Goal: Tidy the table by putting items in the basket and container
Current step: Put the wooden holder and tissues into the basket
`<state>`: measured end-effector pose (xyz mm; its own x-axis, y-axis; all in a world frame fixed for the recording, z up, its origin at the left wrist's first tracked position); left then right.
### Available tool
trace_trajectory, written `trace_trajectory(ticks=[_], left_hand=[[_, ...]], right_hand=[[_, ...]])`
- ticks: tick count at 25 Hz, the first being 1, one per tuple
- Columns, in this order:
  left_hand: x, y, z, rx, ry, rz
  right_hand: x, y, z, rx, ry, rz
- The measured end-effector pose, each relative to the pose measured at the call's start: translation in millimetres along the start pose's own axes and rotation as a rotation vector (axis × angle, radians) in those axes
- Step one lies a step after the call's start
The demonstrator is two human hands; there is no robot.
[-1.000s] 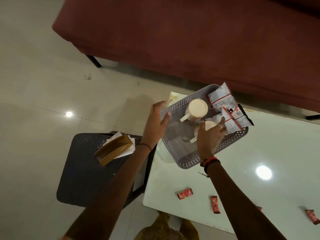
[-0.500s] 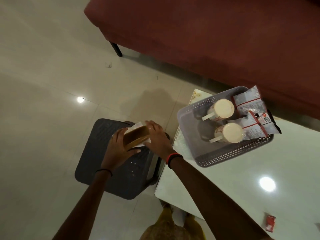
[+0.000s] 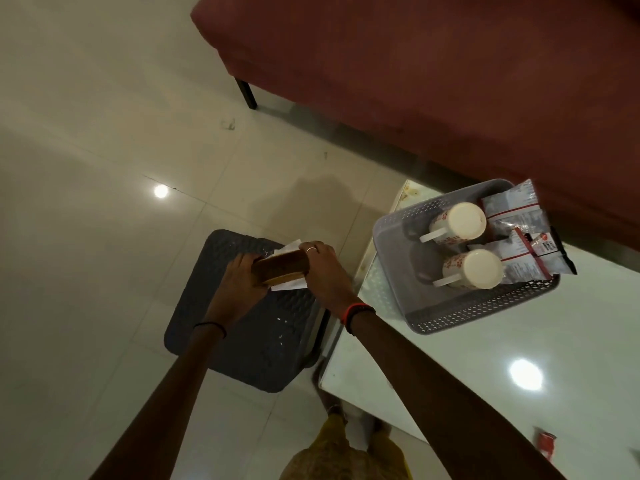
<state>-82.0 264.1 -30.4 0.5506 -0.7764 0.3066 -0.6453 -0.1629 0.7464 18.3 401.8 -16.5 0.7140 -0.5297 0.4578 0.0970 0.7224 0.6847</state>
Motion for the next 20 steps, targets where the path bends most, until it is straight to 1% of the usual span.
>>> trace_trajectory(ticks=[3, 6, 9, 11, 13, 17, 20], left_hand=[[-13, 19, -23, -0.053, -0.174, 0.000], [-35, 31, -57, 0.004, -0.318, 0.057], [-61, 25, -103, -0.002, -0.477, 0.129], [-80, 9, -137, -0.014, -0.572, 0.196], [-95, -7, -162, -0.020, -0.630, 0.255], [-118, -61, -212, -0.070, -0.773, 0.371], [-130, -99, -225, -0.176, -0.789, 0.455]], right_hand=[[10, 21, -10, -0.083, -0.053, -0.041], [25, 49, -27, -0.105, -0.086, -0.076], [42, 79, -54, -0.124, -0.128, -0.180], [53, 94, -81, -0.114, -0.214, -0.213], [60, 101, -101, -0.120, -0.283, -0.220], [75, 111, -151, -0.178, -0.473, -0.291], [80, 104, -179, -0.201, -0.592, -0.266]])
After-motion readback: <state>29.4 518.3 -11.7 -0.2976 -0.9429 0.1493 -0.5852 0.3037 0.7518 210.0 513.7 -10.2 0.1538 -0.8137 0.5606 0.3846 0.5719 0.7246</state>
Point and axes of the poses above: each hand's wrist, its own x-axis away from the middle knuckle, its own y-axis out of the back of the hand, z = x × y, the point moved 6 cm from there along -x, towards the middle knuckle, and after that the axes turned 13 degrees about -y, right-handed, at the moved point
